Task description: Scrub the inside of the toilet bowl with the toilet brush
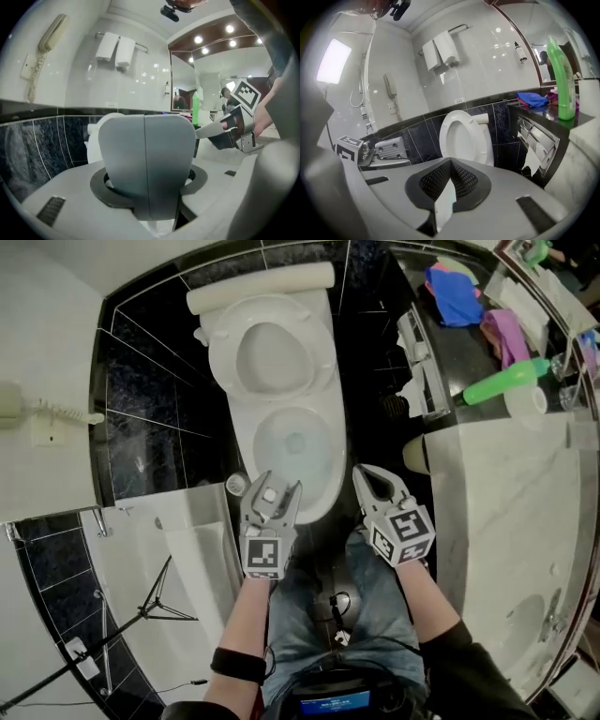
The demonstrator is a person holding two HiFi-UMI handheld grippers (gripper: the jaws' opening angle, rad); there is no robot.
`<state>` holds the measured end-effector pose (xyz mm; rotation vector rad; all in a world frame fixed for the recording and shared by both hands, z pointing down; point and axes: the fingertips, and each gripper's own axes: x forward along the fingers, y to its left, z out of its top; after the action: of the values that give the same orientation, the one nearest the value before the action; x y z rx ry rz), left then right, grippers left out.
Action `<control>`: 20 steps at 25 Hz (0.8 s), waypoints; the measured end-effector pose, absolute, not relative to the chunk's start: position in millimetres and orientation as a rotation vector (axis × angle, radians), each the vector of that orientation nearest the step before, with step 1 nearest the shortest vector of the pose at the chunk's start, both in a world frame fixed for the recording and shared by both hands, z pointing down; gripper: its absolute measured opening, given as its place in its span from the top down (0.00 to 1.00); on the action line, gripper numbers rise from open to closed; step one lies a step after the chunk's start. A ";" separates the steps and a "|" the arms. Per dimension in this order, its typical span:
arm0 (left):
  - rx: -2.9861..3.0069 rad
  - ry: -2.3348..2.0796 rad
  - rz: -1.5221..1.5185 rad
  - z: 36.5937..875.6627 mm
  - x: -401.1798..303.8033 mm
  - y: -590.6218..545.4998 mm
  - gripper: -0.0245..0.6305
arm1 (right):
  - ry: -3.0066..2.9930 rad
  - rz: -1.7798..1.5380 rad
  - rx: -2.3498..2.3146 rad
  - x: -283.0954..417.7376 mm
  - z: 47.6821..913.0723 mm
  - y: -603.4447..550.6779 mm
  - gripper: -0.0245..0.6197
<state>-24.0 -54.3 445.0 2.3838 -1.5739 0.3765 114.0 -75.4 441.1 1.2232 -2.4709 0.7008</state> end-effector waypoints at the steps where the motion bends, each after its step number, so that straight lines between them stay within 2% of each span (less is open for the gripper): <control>1: 2.395 -1.578 0.380 422.8 -25.5 -53.1 0.58 | -2.480 0.697 1.212 109.7 423.1 -73.8 0.95; 10: 2.443 -1.641 0.382 256.9 -44.9 -28.1 0.58 | -2.588 0.578 1.092 78.2 274.3 -59.6 0.95; 20: 2.460 -1.696 0.326 180.2 -46.9 -9.9 0.58 | -2.630 0.518 1.006 63.9 216.2 -32.2 0.95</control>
<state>-46.9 -9.9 180.2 2.4601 -1.6961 0.3263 63.9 -32.2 216.2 1.0063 -2.6301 0.5176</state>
